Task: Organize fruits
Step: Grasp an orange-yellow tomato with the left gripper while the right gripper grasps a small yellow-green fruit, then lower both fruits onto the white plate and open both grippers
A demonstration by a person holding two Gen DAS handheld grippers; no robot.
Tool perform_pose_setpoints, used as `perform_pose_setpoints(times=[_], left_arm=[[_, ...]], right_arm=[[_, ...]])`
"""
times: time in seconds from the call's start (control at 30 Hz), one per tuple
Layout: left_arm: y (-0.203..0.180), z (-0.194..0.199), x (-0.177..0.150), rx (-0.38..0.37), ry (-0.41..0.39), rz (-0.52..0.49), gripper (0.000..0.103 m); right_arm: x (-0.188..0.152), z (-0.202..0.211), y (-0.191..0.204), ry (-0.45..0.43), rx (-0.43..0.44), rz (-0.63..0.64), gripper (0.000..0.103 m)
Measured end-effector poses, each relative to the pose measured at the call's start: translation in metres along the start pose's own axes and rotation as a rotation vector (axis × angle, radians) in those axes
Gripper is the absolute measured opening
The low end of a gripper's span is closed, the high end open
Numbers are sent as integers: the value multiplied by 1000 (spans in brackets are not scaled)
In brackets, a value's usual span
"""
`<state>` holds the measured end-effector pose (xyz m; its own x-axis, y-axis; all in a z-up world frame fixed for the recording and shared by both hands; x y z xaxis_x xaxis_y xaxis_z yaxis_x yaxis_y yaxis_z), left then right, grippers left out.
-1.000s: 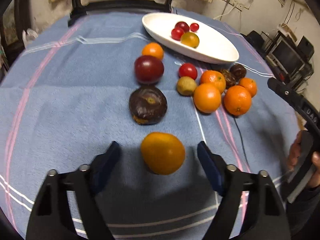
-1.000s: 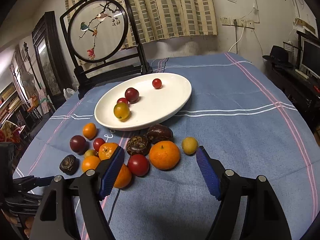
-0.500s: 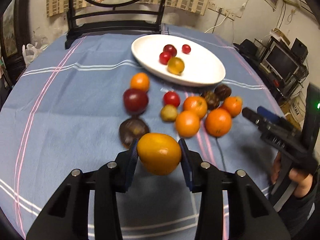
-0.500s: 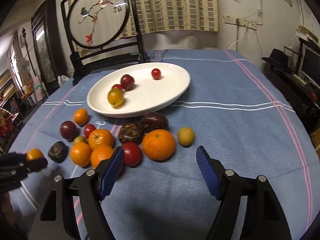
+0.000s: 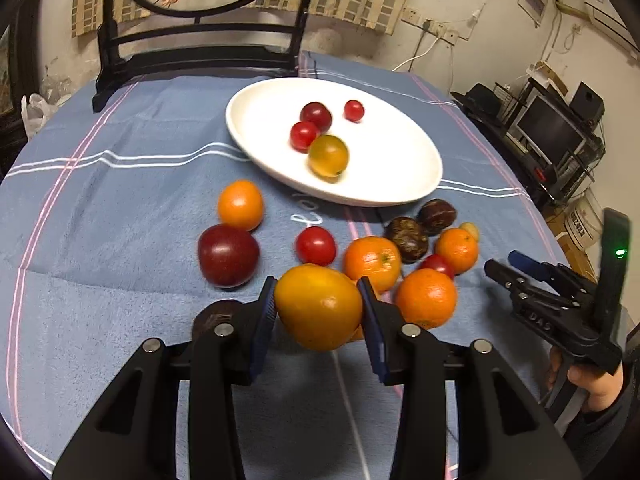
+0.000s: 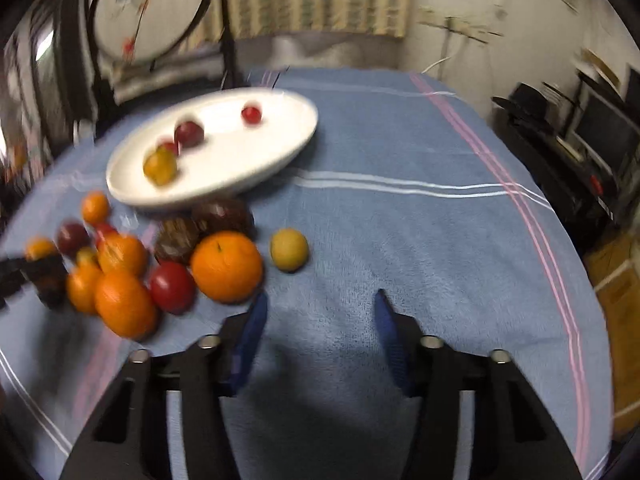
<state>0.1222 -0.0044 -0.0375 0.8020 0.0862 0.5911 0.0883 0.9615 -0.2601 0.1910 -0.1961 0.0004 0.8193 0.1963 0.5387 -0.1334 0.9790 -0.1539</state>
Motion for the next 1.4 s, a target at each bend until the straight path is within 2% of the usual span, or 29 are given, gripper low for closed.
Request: perform_pose_setpoints(times=[0.2, 0.33, 0.43, 0.47, 0.5, 0.7, 0.83, 0.97, 1.07, 1.23, 1.4], left_arm=[[6, -3, -2, -9, 14, 20, 39], [7, -9, -4, -15, 34, 27, 40], [7, -10, -4, -7, 28, 21, 40], [7, -9, -3, -7, 27, 21, 40], [7, -9, -3, -8, 26, 21, 40], [7, -10, -3, -13, 24, 23, 40], [4, -1, 1, -30, 5, 19, 40], [-4, 11, 17, -65, -15, -2, 39], [-9, 11, 43, -57, -22, -18, 39], [-9, -8, 98, -22, -61, 17, 39], [1, -42, 123, 26, -28, 49, 39]], right_arm=[[20, -19, 2, 0, 82, 64, 47], [31, -21, 4, -37, 158, 75, 46], [38, -23, 5, -36, 200, 77, 37], [39, -25, 7, -30, 213, 84, 29], [40, -26, 7, -24, 227, 88, 25], [38, -22, 1, -21, 255, 25, 25], [48, 3, -8, -96, 238, -10, 25], [69, 37, 2, -194, 260, 1, 25], [88, 45, 18, -233, 271, 15, 25], [107, 27, 43, -213, 264, 13, 25], [104, 8, 54, -191, 240, -15, 25]])
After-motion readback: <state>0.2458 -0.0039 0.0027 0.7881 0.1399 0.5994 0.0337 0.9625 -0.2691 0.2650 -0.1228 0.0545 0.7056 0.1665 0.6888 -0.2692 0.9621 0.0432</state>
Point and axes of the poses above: each gripper's, at about its wrist camera, not at the fingertips, and z roughly against the way its jaws point, y to its left, x to its top, the point moved 5 cm from there along -z, roughly the way its jaws point, and after that the axes turned 4 degrees about -x, right-handed, at the moved point
